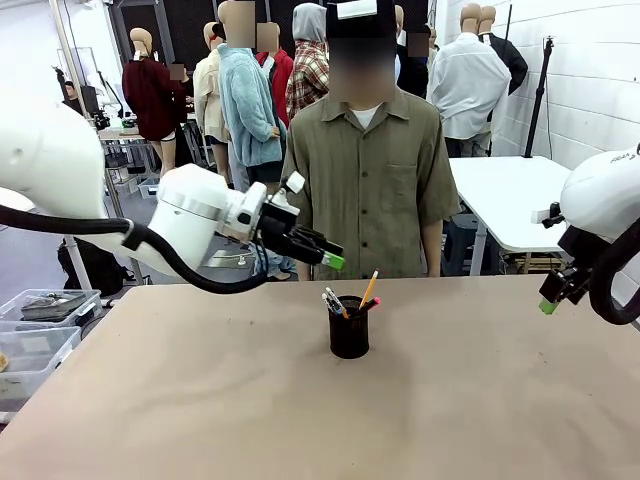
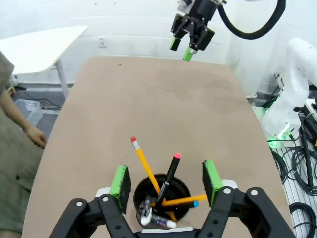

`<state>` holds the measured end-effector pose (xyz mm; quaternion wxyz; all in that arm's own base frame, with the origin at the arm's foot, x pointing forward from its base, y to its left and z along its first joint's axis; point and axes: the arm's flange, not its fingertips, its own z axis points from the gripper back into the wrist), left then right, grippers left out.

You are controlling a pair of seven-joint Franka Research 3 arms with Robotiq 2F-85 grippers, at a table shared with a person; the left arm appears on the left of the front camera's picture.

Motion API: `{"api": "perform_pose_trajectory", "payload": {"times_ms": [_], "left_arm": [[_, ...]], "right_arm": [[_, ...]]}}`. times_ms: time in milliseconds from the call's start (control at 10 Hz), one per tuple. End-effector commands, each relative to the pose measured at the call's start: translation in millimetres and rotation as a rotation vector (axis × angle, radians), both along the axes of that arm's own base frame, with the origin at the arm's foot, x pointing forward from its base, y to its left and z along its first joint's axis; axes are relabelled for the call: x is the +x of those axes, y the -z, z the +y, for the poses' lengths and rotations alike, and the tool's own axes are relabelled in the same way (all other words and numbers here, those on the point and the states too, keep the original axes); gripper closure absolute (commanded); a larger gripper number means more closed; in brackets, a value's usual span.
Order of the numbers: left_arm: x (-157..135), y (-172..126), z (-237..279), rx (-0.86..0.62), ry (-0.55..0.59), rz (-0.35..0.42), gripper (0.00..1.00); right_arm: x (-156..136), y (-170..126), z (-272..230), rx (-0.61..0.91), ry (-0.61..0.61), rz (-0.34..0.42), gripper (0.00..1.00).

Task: Place the pens into the pen holder.
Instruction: Pick up a writing instrument from the table and place it into the Pen holder.

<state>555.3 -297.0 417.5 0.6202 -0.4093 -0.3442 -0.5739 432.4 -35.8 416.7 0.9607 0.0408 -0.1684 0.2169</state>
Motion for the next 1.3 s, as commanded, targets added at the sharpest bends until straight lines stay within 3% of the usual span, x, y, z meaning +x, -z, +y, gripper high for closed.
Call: {"api": "perform_pose_trajectory", "payload": {"times_ms": [0,300,600,900,1000,1200], "left_arm": [[-15,-25,35,0.114,-0.114,0.052,0.22],[-33,-52,89,0.31,-0.317,0.165,0.22],[-52,-43,129,0.615,-0.552,0.362,0.22],[-62,-30,157,0.769,-0.744,0.375,0.2],[-64,-29,162,0.794,-0.804,0.365,0.0],[-67,-26,169,0.806,-0.862,0.335,0.0]], "right_arm": [[-2,4,1,-0.024,0.005,-0.012,0.31],[-2,4,1,-0.024,0.005,-0.012,0.31],[-2,4,1,-0.024,0.005,-0.012,0.31],[-2,4,1,-0.024,0.005,-0.012,0.31],[-2,4,1,-0.024,0.005,-0.012,0.31],[-2,4,1,-0.024,0.005,-0.012,0.31]]}}
